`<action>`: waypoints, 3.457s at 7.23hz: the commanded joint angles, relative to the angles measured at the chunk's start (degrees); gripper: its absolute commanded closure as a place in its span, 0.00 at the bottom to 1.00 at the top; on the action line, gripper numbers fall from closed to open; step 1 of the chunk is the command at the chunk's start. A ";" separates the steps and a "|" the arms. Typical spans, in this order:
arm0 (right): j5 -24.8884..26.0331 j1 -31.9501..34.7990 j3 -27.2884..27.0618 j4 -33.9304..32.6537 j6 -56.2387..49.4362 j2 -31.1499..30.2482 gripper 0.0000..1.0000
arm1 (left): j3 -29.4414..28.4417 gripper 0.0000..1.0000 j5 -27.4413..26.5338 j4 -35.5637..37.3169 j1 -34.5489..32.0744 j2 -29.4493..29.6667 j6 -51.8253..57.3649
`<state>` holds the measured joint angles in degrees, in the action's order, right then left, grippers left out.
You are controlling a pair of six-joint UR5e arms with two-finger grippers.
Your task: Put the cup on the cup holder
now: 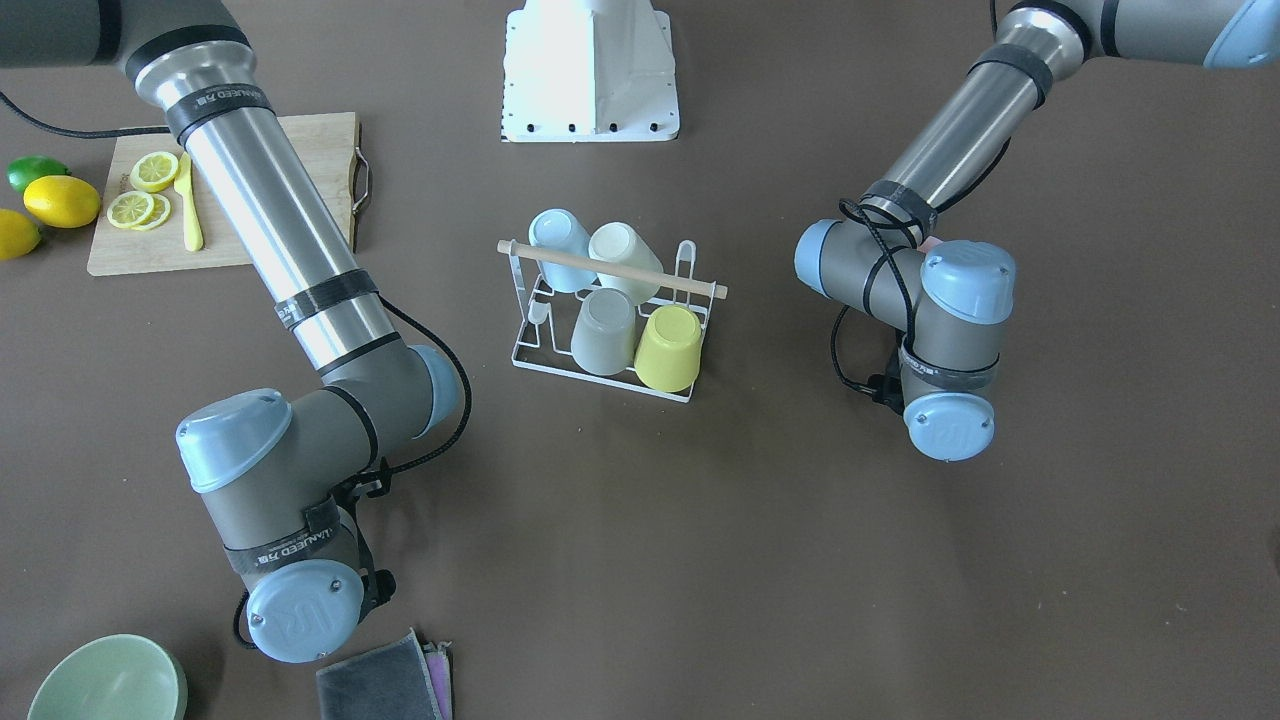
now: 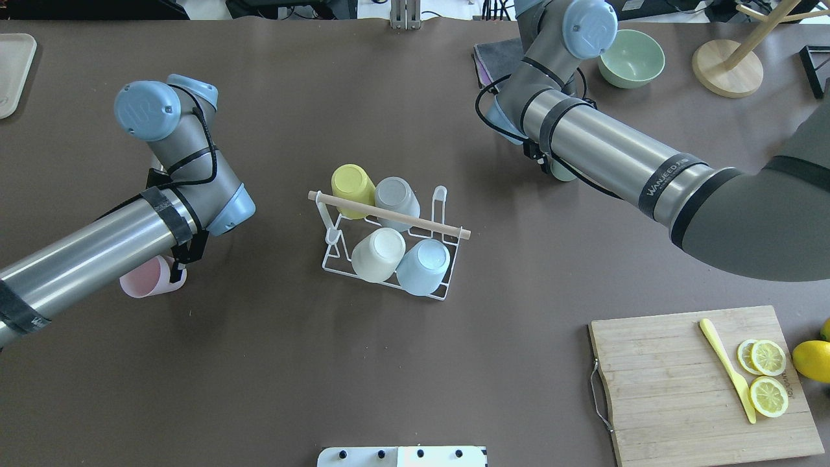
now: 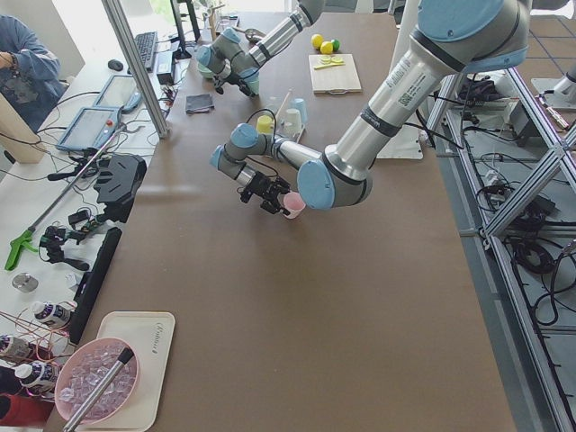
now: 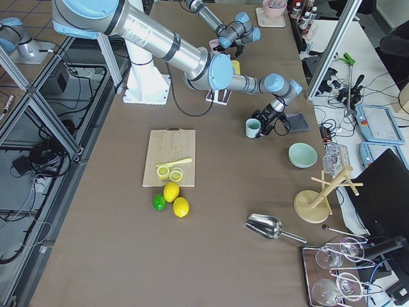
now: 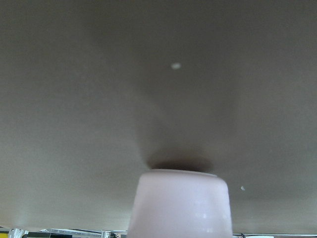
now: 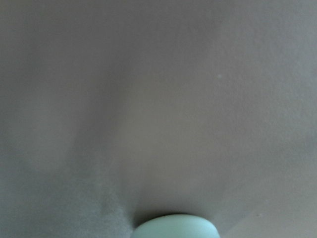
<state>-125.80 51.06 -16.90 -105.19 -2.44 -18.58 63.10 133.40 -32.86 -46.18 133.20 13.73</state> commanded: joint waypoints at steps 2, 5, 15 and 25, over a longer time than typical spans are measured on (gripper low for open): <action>0.20 -0.17 0.64 -1.41 -0.37 0.64 0.12 | 0.09 0.85 0.02 0.25 0.03 -0.05 0.07; 0.56 -0.17 0.99 -3.17 -2.04 1.17 0.24 | 1.49 1.00 0.02 2.18 -3.37 0.04 0.07; -4.98 7.66 -26.07 -8.28 -1.12 -4.76 1.00 | 46.84 1.00 -11.43 -101.65 -2.38 -29.28 -47.59; 0.62 8.18 -48.84 63.24 39.05 -28.41 1.00 | 48.09 1.00 -61.06 -129.39 24.73 -35.75 -56.09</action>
<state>-127.45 59.13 -65.54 -56.34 32.69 -42.66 112.29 73.09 -162.57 -22.04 95.98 -42.43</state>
